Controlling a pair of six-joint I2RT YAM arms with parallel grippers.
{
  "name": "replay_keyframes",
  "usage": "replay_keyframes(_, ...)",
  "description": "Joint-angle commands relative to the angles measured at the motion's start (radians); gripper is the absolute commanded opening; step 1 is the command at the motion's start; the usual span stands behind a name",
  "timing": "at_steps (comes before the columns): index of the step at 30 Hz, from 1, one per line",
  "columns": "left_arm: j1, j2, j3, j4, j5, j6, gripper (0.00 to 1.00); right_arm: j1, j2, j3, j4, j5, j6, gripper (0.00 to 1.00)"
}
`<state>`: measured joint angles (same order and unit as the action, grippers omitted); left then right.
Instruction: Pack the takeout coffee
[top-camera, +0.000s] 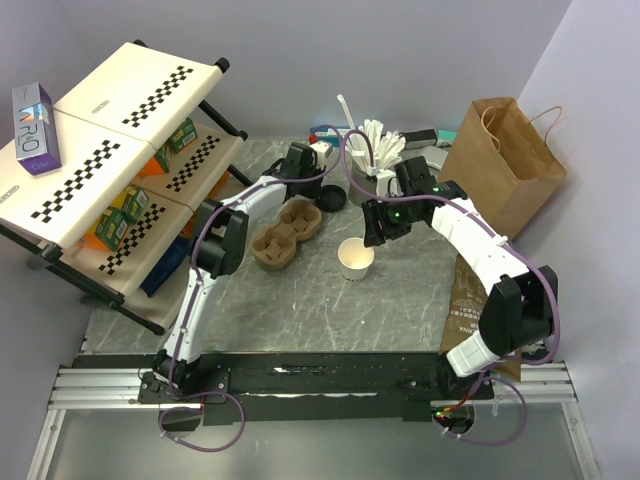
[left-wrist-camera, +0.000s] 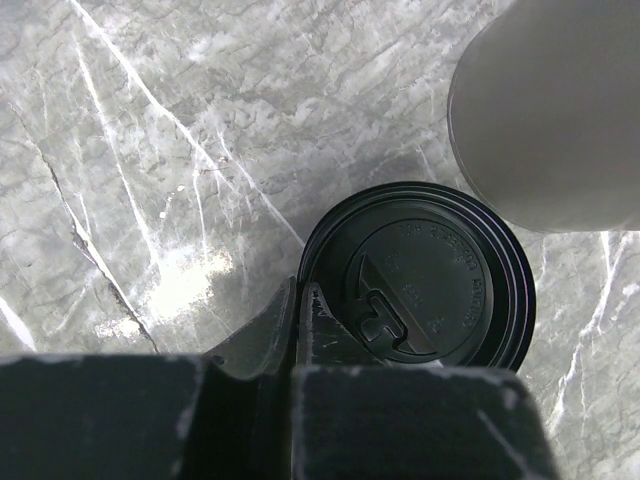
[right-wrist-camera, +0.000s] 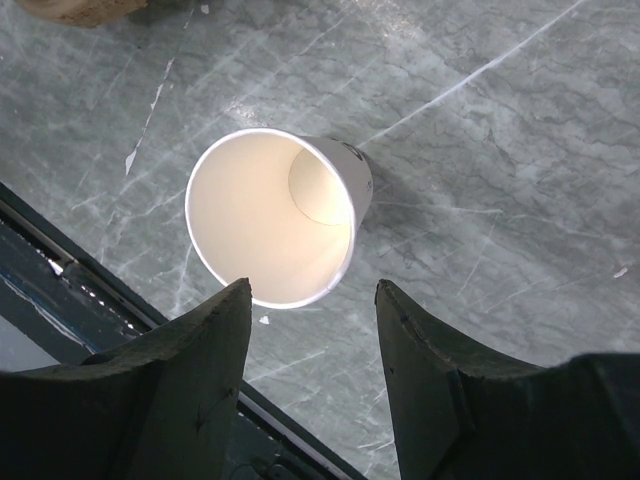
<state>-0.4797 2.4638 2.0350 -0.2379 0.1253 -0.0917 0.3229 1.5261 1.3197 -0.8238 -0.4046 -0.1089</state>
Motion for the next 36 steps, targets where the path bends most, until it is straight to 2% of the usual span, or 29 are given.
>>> replay_keyframes(1,-0.007,-0.06,-0.007,0.0,-0.009,0.0,0.01,0.002,-0.05,0.013,0.006,0.007,-0.005,0.6)
replay_keyframes(11,-0.005,-0.155,-0.018,-0.018,0.043,0.023,0.01,0.002,-0.095,0.006,0.015,0.006,-0.046,0.61)
replay_keyframes(15,0.015,-0.158,0.002,-0.052,0.233,0.004,0.01,0.002,-0.118,-0.004,0.021,-0.013,-0.057,0.61)
replay_keyframes(19,0.026,-0.195,-0.062,-0.055,0.316,-0.026,0.01,0.002,-0.144,-0.007,0.017,-0.033,-0.078,0.61)
replay_keyframes(23,0.045,-0.278,-0.102,-0.11,0.333,-0.028,0.01,0.002,-0.188,0.013,-0.006,-0.106,-0.226,0.61)
replay_keyframes(26,0.059,-0.319,-0.104,-0.185,0.355,-0.002,0.01,0.002,-0.245,-0.023,0.031,-0.086,-0.316,0.62)
replay_keyframes(30,0.059,-0.316,-0.105,-0.176,0.304,0.006,0.01,0.01,-0.262,-0.042,0.06,-0.057,-0.339,0.62)
replay_keyframes(33,0.059,-0.238,-0.017,-0.189,0.272,0.004,0.01,0.021,-0.238,-0.016,0.038,-0.063,-0.311,0.62)
replay_keyframes(36,0.059,-0.187,0.008,-0.169,0.277,0.038,0.01,0.042,-0.238,-0.01,0.046,-0.059,-0.302,0.62)
